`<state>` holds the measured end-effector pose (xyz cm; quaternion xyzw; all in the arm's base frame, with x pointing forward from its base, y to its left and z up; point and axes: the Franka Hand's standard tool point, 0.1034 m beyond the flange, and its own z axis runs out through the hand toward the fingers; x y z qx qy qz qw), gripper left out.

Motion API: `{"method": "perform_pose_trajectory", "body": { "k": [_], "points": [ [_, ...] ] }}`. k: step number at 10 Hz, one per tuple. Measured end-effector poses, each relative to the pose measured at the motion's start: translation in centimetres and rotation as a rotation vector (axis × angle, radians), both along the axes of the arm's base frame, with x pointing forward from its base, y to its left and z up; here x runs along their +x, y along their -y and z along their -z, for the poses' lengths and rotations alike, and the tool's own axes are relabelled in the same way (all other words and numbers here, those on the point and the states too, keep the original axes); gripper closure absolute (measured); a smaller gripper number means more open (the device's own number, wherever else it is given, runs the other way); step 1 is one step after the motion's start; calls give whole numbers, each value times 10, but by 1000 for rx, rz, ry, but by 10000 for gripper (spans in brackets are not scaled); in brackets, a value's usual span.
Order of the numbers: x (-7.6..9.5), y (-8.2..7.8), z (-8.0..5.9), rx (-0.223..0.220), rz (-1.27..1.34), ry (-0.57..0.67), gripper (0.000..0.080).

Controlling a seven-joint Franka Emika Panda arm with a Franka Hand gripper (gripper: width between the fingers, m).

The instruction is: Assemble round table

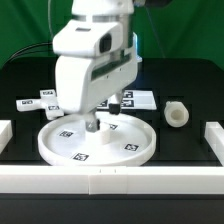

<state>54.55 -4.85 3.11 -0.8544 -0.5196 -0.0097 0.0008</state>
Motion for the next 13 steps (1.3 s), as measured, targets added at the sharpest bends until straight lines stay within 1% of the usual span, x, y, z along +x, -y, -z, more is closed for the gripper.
{"method": "perform_pose_trajectory", "body": {
  "k": [2, 3, 4, 6, 7, 8, 9, 13],
  "points": [
    [-3, 5, 17, 5, 9, -22, 150],
    [-4, 5, 22, 7, 10, -29, 150],
    [-6, 5, 24, 8, 10, -34, 150],
    [-6, 5, 24, 8, 10, -34, 150],
    [-6, 4, 24, 8, 9, -33, 240],
    [-6, 4, 24, 8, 9, -34, 240],
    [-6, 4, 24, 8, 9, -34, 394],
    [-6, 4, 24, 8, 9, -34, 393]
  ]
}}
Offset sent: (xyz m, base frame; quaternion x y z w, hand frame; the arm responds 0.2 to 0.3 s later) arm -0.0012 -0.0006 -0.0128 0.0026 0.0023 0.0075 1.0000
